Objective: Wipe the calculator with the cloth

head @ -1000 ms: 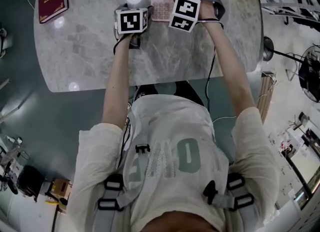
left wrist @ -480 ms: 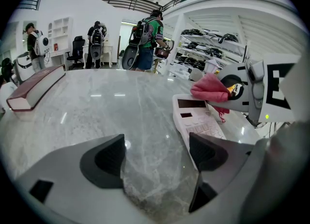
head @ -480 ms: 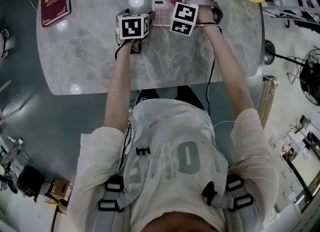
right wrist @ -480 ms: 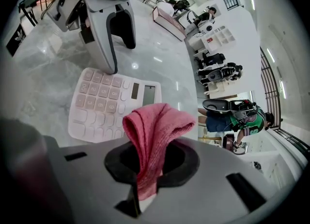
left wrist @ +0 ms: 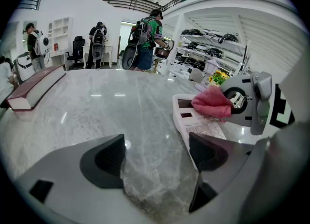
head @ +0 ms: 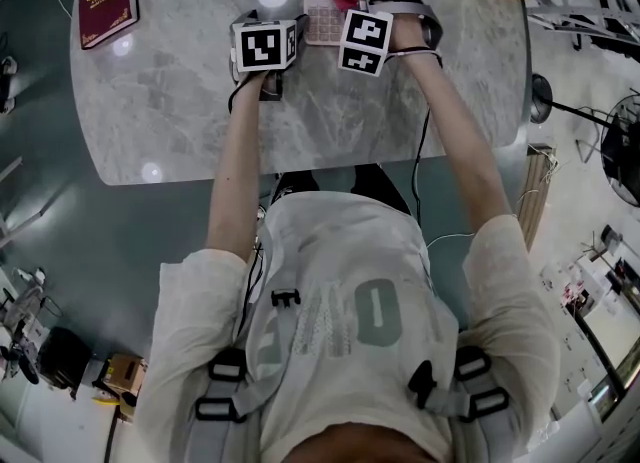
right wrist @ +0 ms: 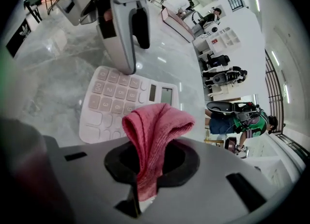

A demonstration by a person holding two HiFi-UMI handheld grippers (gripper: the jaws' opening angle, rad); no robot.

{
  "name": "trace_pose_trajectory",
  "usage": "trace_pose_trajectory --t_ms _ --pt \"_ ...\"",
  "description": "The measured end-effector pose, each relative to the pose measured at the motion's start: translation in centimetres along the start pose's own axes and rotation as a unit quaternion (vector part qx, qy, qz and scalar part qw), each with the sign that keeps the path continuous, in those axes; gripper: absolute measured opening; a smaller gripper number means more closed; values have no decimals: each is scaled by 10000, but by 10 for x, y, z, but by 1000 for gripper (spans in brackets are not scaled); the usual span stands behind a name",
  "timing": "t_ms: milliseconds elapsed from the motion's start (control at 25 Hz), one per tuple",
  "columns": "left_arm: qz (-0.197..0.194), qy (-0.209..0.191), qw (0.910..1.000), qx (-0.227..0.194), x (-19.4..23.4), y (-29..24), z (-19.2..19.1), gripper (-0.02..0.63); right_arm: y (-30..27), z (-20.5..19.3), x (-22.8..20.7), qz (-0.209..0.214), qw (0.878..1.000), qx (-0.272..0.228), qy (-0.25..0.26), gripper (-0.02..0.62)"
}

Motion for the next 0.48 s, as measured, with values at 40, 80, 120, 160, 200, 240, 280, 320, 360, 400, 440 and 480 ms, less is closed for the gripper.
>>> trace_pose_trajectory --t_ms 40,80,120,160,200,240,280,320,360,400,440,480 --pt "-1 3 10000 0 0 0 0 419 2 1 5 -12 10000 -16 82 52" --pt "-2 5 10000 -2 0 0 0 419 5 2 9 -29 9999 -32 154 52" --pt "-1 3 10000 -3 0 0 0 419 8 3 14 -47 9998 -46 214 52" --pt "2 1 10000 -3 1 0 1 419 11 5 18 -68 9996 -53 264 52" --pt "7 0 10000 0 1 0 0 419 15 5 23 -87 9995 -48 307 52" --pt "10 1 10000 3 1 0 0 419 18 6 26 -97 9994 -37 339 52" --pt "12 5 10000 6 1 0 0 419 21 6 30 -88 9993 -27 353 52" --pt "12 10 10000 7 0 0 0 419 24 6 33 -62 9994 -23 346 52" --pt "11 12 10000 6 0 0 0 419 27 6 35 -27 9995 -24 326 52" --pt "10 12 10000 4 0 0 0 419 30 6 38 14 9995 -32 300 52" --pt "10 11 10000 4 0 0 0 419 32 6 41 56 9996 -44 272 52" --pt "13 11 10000 4 0 0 0 419 35 6 44 96 9996 -56 248 52"
Point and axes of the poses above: the fingertips, and each gripper's own axes: y backward along the fingers, x to its left, z out of its top, the point moved 10 cm from there along y, backward along the fingers, and after that the axes turned 14 degrees about -z, right-handed, at the moved point
